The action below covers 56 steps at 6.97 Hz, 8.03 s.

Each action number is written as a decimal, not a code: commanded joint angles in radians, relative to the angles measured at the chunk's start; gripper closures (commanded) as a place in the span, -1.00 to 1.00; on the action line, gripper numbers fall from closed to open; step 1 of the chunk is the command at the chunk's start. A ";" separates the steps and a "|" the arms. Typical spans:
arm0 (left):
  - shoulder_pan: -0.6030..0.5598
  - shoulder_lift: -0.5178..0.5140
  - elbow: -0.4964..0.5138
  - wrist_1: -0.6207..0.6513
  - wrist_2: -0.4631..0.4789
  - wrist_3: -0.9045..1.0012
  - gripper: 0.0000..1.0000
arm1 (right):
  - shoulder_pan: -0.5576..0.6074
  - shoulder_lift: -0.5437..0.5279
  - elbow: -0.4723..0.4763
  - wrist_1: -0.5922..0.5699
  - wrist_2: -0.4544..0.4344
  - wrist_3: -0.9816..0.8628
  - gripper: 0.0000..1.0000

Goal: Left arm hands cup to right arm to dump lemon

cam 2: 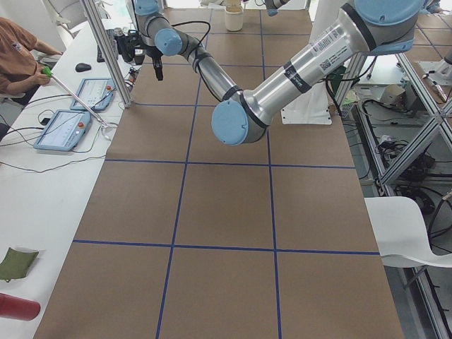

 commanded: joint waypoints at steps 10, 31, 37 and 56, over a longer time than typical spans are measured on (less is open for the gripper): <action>0.018 0.046 0.000 -0.008 -0.004 -0.001 -1.00 | 0.001 -0.008 0.016 -0.159 0.121 -1.487 0.61; 0.194 0.007 -0.198 -0.028 -0.019 -0.131 -1.00 | -0.820 0.796 0.700 -1.983 -0.771 -2.224 0.49; 0.242 -0.079 0.055 -0.308 -0.010 -0.238 -0.79 | -0.866 0.820 0.719 -2.042 -0.835 -2.201 0.50; 0.233 -0.084 0.067 -0.298 -0.030 -0.264 1.00 | -0.860 0.842 0.716 -2.069 -0.835 -2.200 -1.00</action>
